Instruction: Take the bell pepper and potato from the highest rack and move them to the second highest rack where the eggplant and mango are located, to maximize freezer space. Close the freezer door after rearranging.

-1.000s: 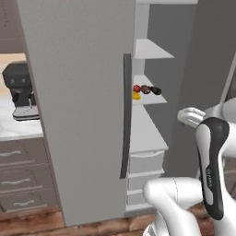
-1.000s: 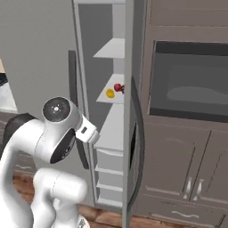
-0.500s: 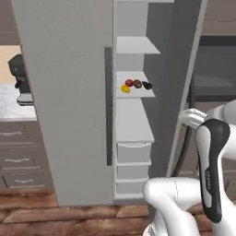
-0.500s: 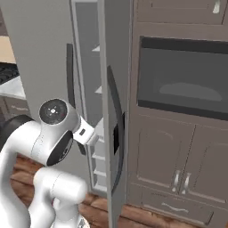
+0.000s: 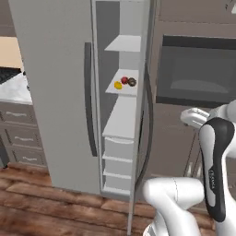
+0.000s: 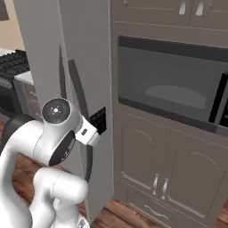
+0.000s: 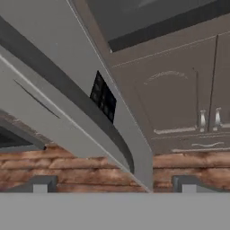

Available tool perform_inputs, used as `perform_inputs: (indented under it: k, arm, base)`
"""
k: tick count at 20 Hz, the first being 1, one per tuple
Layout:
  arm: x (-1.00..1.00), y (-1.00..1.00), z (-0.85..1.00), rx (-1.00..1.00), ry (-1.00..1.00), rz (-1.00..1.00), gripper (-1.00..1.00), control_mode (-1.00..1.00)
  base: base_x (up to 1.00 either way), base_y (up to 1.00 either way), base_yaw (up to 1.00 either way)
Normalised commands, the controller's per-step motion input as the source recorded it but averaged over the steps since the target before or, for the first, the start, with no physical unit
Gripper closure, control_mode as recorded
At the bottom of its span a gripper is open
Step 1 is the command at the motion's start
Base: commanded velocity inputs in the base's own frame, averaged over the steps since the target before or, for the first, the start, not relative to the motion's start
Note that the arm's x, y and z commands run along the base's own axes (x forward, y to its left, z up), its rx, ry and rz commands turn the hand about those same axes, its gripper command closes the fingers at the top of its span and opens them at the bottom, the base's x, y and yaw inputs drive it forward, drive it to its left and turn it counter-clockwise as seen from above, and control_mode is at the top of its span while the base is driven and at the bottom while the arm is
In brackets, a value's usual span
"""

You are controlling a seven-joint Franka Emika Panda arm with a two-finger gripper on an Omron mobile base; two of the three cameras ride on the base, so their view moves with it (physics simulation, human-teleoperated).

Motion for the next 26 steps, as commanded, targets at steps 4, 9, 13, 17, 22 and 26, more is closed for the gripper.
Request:
perform_inputs:
  k: [4,9,13,17,22,26]
  arm:
    - [0.0,0.0,0.0,0.0,0.0,0.0,-1.0,1.0]
    - [0.0,0.0,0.0,0.0,0.0,0.0,-1.0,1.0]
    - [0.0,0.0,0.0,0.0,0.0,0.0,-1.0,1.0]
    - [0.25,0.39,0.02,-0.01,-0.05,0.23,-1.0,-1.0]
    - [0.9,0.37,0.0,0.0,-0.07,0.08,-1.0,-1.0]
    - [1.0,0.29,0.0,0.0,0.0,0.03,-1.0,-1.0]
  base:
    - [0.72,-0.51,0.3]
    - [0.75,-0.35,0.28]
    - [0.04,-0.16,0.4]
    - [0.0,0.0,0.0]
    - [0.0,0.0,0.0]
    - [0.0,0.0,0.0]
